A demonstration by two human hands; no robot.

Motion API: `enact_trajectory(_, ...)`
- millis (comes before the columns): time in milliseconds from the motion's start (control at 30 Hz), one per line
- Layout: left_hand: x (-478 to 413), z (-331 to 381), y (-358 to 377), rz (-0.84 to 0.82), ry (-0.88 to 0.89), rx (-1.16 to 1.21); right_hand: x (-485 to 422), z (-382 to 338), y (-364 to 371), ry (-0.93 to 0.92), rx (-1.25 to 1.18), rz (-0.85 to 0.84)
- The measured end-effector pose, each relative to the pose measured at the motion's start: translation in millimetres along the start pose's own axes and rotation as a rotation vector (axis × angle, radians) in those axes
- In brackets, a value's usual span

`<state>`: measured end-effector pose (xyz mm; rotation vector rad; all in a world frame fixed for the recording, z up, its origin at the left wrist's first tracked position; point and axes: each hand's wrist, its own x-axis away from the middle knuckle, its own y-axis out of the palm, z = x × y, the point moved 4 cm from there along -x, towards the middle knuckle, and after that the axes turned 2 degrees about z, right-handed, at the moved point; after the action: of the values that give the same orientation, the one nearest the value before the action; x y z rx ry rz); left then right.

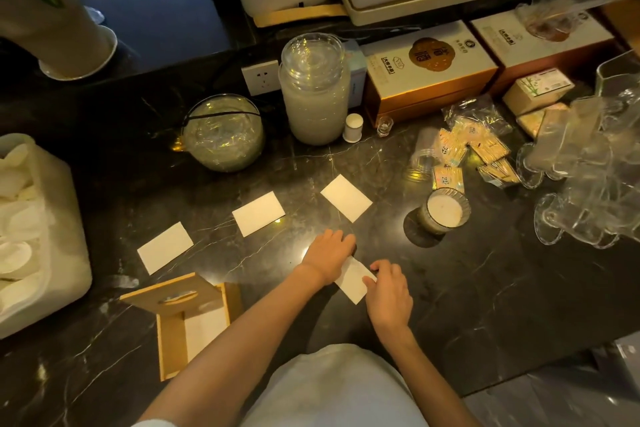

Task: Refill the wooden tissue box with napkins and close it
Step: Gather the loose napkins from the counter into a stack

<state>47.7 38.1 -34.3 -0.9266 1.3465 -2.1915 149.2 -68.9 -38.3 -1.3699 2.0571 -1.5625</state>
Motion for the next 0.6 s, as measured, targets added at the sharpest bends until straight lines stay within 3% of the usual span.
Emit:
enact_trajectory(100, 8, -8, -3, 0.010, -0.031, 0.288, 1, 2, -2, -0.074, -0.077, 0.034)
enact_trajectory(200, 18, -15, -7, -0.001, -0.075, 0.542, -1, 10, -4, -0.082, -0.329, -0.019)
enact_trajectory(300, 21, -28, -7, 0.013, -0.241, 0.780, -3, 15, -7, 0.071, -0.700, -0.126)
enact_trajectory(400, 16, -41, -10, 0.072, -0.376, 1.012, -9, 11, -10, 0.192, -0.884, -0.198)
enact_trajectory(500, 3, -50, -20, 0.124, -0.435, 1.033, -24, 1, -12, 0.240, -0.916, -0.220)
enact_trajectory(600, -20, -58, -35, 0.166, -0.415, 0.901, -47, -17, -14, 0.237, -0.910, -0.210)
